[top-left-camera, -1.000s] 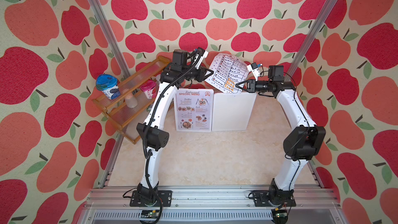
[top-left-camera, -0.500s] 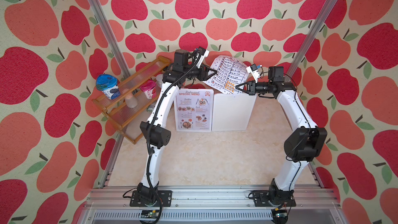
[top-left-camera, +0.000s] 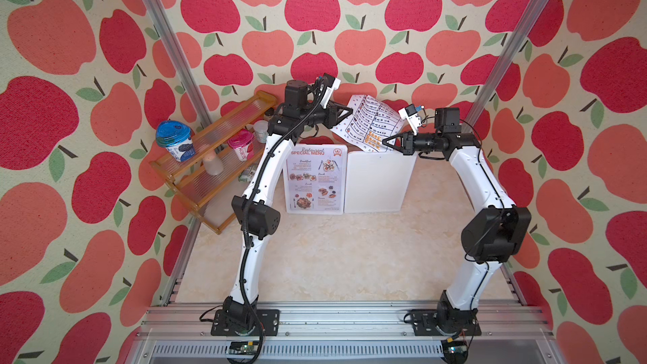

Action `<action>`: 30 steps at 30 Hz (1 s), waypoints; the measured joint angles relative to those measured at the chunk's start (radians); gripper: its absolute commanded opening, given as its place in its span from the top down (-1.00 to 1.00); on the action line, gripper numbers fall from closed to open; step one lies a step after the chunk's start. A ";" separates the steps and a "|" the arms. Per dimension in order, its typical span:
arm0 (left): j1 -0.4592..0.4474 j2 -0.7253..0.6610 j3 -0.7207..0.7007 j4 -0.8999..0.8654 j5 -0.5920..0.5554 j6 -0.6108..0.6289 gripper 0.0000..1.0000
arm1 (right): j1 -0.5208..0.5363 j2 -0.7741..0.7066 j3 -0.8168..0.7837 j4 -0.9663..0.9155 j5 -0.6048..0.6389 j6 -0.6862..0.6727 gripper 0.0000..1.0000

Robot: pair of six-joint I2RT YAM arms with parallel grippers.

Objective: Insert the menus into the narrow rack
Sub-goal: Insert the menu into the narrow rack.

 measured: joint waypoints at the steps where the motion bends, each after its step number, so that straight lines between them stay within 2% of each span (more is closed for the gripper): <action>1: 0.000 0.002 0.003 0.000 0.001 -0.003 0.95 | 0.000 0.000 0.000 0.000 0.003 -0.003 1.00; 9: -0.001 0.003 0.005 -0.013 0.007 0.015 1.00 | 0.005 0.000 0.001 0.003 0.021 -0.022 1.00; 11: -0.001 0.003 0.005 -0.019 0.007 0.021 1.00 | 0.005 0.000 0.002 0.006 0.024 -0.021 0.95; 15: -0.001 0.003 0.005 -0.033 0.006 0.043 1.00 | 0.005 0.000 0.002 0.011 0.024 -0.021 0.77; 22: -0.011 0.003 0.005 -0.044 -0.005 0.090 1.00 | 0.005 0.011 0.019 0.026 0.031 -0.007 0.35; 30: -0.029 0.001 0.005 -0.077 -0.021 0.124 1.00 | 0.005 0.035 0.055 0.022 0.038 0.006 0.16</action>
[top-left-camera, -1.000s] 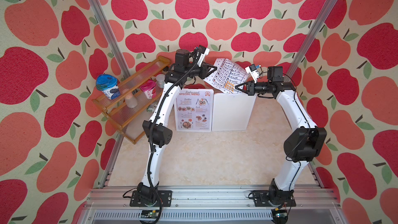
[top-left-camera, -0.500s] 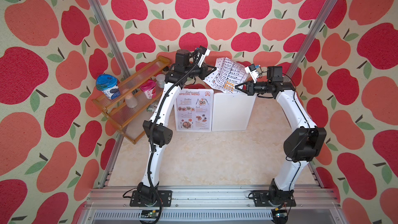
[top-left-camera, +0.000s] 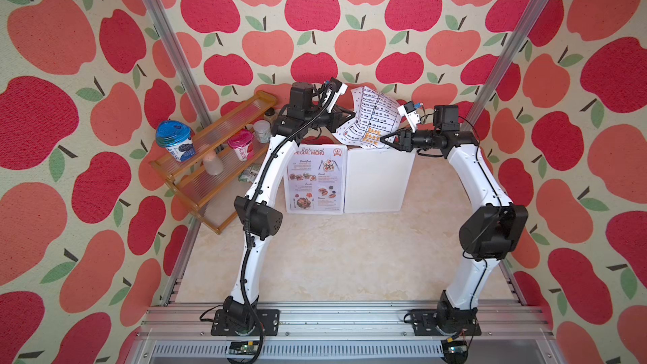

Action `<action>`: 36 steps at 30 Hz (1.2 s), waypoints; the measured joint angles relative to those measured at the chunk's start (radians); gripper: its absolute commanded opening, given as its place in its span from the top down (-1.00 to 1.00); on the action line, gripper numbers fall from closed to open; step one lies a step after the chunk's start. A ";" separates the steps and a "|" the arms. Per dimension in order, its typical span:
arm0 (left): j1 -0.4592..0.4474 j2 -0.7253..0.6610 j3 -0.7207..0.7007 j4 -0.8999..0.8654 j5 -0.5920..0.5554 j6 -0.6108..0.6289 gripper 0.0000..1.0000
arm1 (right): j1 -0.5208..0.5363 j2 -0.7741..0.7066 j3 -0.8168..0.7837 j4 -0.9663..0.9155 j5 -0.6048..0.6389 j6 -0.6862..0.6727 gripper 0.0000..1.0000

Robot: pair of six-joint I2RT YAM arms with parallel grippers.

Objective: Insert the menus into the narrow rack
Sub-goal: Insert the menu into the narrow rack.

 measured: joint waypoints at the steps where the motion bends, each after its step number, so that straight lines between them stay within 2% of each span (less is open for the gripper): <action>1: -0.001 -0.001 0.000 -0.004 0.000 0.004 1.00 | 0.000 0.004 0.007 -0.004 0.002 0.002 0.15; 4: -0.001 -0.005 0.000 -0.016 -0.006 0.016 1.00 | 0.000 0.018 0.028 -0.009 0.008 0.007 0.09; 8: -0.001 -0.011 0.000 -0.023 -0.017 0.025 1.00 | -0.003 0.032 0.046 -0.012 0.013 0.027 0.13; 14: -0.001 -0.013 0.000 -0.023 -0.023 0.026 1.00 | -0.007 0.051 0.059 -0.012 0.014 0.058 0.72; 18: -0.001 -0.013 0.000 -0.023 -0.026 0.031 1.00 | -0.007 0.055 0.059 -0.012 0.013 0.062 0.95; 22: -0.001 -0.013 0.000 -0.023 -0.026 0.042 1.00 | -0.007 0.054 0.051 0.009 0.011 0.063 1.00; 29: 0.000 -0.013 0.000 -0.014 -0.030 0.038 0.54 | -0.012 0.053 0.017 0.065 -0.008 0.070 1.00; 36: 0.000 -0.013 0.000 0.012 -0.031 0.032 0.45 | -0.020 0.026 -0.058 0.176 -0.041 0.094 1.00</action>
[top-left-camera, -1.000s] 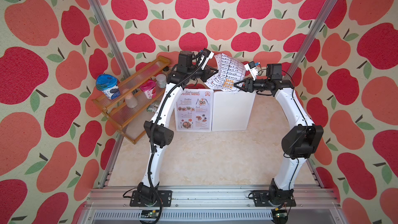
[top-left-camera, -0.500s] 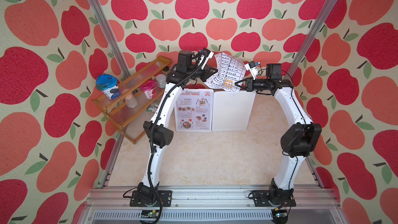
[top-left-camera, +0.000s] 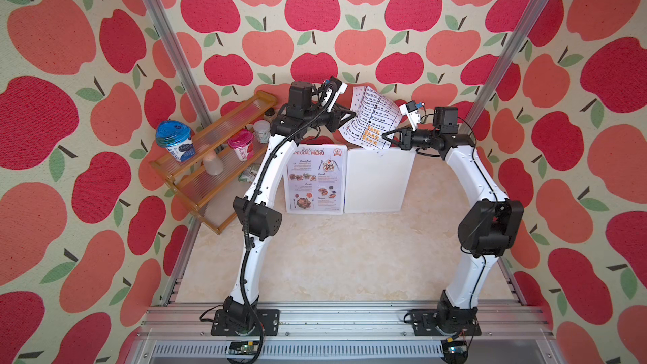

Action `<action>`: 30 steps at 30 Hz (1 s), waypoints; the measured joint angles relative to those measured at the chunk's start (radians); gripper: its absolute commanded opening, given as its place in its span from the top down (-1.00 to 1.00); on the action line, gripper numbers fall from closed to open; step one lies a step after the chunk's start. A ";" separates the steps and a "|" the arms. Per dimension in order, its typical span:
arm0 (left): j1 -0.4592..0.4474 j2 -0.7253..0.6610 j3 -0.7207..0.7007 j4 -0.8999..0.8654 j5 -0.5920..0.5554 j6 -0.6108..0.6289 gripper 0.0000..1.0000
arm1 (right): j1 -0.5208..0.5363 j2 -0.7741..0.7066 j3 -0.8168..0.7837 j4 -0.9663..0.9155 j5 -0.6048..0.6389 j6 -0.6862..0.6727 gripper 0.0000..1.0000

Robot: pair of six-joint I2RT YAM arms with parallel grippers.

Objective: Insert the menus into the narrow rack
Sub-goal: Insert the menu into the narrow rack.

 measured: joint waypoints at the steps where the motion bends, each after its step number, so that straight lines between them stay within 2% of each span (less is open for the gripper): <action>1: 0.000 0.000 0.000 0.005 0.000 -0.003 0.44 | 0.000 -0.003 -0.006 0.007 -0.004 0.000 1.00; 9: 0.001 0.000 0.000 0.034 0.000 -0.018 0.42 | -0.003 -0.047 -0.077 0.067 -0.047 -0.025 1.00; 17: 0.009 0.000 0.000 0.034 -0.005 -0.018 0.40 | -0.003 -0.063 -0.084 0.042 -0.051 -0.131 1.00; 30: 0.016 0.004 0.000 0.034 -0.006 -0.017 0.25 | 0.002 -0.074 -0.089 0.019 0.032 -0.268 1.00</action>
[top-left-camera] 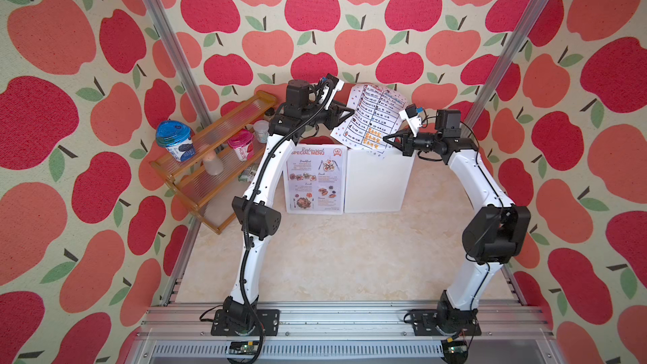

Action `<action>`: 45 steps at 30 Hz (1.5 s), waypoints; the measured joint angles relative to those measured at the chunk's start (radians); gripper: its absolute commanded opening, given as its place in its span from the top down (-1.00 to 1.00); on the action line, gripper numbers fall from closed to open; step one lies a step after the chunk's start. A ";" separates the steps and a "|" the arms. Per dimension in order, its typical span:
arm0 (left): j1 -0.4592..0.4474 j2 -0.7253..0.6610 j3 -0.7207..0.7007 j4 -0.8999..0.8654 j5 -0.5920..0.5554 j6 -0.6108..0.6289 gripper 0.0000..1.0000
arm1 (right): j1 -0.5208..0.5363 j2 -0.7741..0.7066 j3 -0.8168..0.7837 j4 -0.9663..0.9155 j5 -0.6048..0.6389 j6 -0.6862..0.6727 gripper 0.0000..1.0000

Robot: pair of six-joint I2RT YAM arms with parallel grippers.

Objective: Insert the menus into the narrow rack
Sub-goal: Insert the menu into the narrow rack.

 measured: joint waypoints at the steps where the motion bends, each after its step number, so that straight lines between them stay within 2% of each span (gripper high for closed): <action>1: 0.000 0.002 0.000 0.002 0.000 0.000 0.25 | 0.000 -0.001 -0.002 0.003 0.003 -0.003 1.00; 10: 0.000 0.049 0.000 0.032 0.000 -0.001 0.16 | 0.000 -0.040 -0.058 0.041 0.018 -0.048 1.00; 13: 0.000 0.066 0.000 0.048 0.000 -0.005 0.18 | 0.000 -0.056 -0.077 0.043 0.018 -0.063 1.00; 23: -0.006 0.076 0.031 0.086 0.000 -0.027 0.74 | -0.024 -0.057 -0.081 0.051 0.018 -0.067 1.00; 32: -0.032 0.076 0.036 0.071 -0.001 -0.001 1.00 | -0.024 -0.057 -0.081 0.048 0.018 -0.082 1.00; 37: -0.043 0.076 0.036 0.044 -0.011 0.028 1.00 | -0.024 -0.057 -0.081 0.048 0.022 -0.086 0.75; 45: -0.050 0.076 0.036 0.008 -0.016 0.058 1.00 | -0.025 -0.036 -0.045 0.035 0.047 -0.066 0.10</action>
